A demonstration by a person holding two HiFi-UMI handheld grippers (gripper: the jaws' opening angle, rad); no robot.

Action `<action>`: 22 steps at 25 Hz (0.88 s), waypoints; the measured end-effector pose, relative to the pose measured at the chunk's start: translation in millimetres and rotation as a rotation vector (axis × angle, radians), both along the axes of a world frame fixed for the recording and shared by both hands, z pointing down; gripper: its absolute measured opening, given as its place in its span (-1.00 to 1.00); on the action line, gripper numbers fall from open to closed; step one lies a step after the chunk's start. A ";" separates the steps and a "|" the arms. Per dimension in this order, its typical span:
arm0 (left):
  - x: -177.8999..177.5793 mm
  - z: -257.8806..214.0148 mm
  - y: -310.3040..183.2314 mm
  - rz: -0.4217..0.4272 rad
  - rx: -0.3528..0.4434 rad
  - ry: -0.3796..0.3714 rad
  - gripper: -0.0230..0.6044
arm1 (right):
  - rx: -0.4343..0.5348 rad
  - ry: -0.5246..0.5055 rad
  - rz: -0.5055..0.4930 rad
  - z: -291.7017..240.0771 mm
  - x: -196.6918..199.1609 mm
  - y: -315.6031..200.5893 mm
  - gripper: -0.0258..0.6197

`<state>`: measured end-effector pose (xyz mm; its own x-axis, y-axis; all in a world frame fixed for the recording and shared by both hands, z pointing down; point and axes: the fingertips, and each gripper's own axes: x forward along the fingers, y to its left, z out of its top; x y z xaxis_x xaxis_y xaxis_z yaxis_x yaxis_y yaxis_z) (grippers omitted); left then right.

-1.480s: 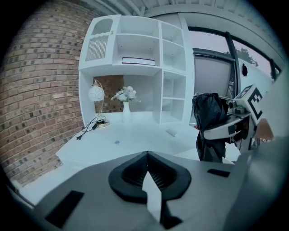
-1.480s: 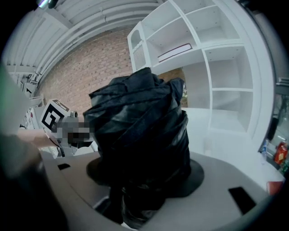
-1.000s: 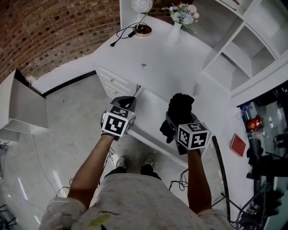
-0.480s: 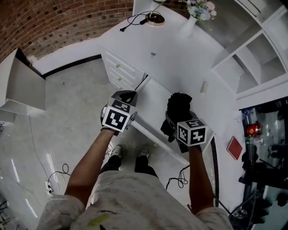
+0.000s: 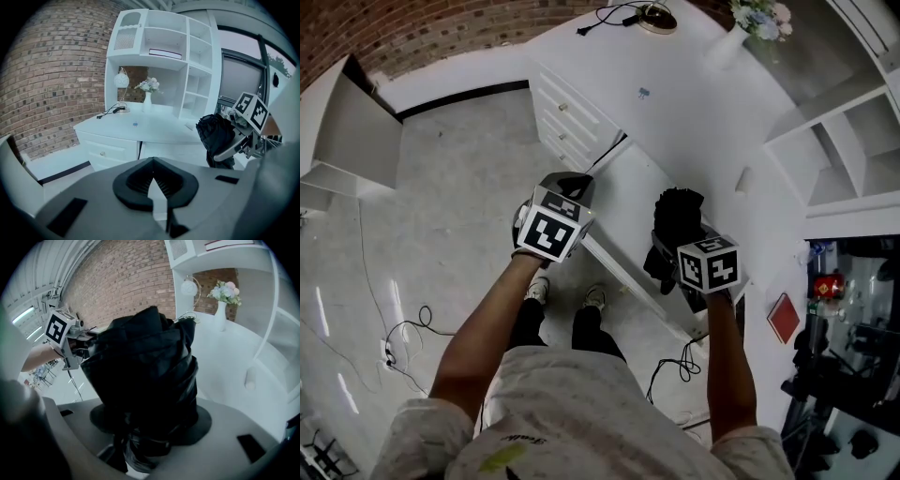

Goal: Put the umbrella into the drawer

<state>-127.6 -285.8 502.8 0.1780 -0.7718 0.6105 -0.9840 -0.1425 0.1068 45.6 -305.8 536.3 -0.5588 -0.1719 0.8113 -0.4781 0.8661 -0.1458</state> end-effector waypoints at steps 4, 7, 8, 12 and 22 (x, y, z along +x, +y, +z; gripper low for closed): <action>0.0 5.7 2.6 -0.028 -0.008 -0.001 -0.93 | -0.054 0.046 -0.056 13.0 5.6 -0.3 -0.11; 0.0 10.7 7.1 -0.052 -0.015 0.000 -0.93 | -0.102 0.089 -0.112 23.5 9.0 3.3 -0.11; 0.4 12.7 8.8 -0.060 -0.017 0.000 -0.93 | -0.115 0.104 -0.131 27.2 10.0 5.1 -0.11; 5.3 19.8 11.6 -0.084 -0.025 -0.001 -0.93 | -0.156 0.146 -0.191 39.9 13.0 8.8 -0.11; 23.8 28.2 13.6 -0.115 -0.027 -0.021 -0.93 | -0.249 0.198 -0.274 59.5 6.8 8.3 -0.11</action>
<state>-103.8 -272.1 531.0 0.0757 -0.7698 0.6338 -0.9958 -0.0255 0.0880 52.5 -297.5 595.8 -0.3853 0.1763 0.9058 -0.2751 0.9150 -0.2951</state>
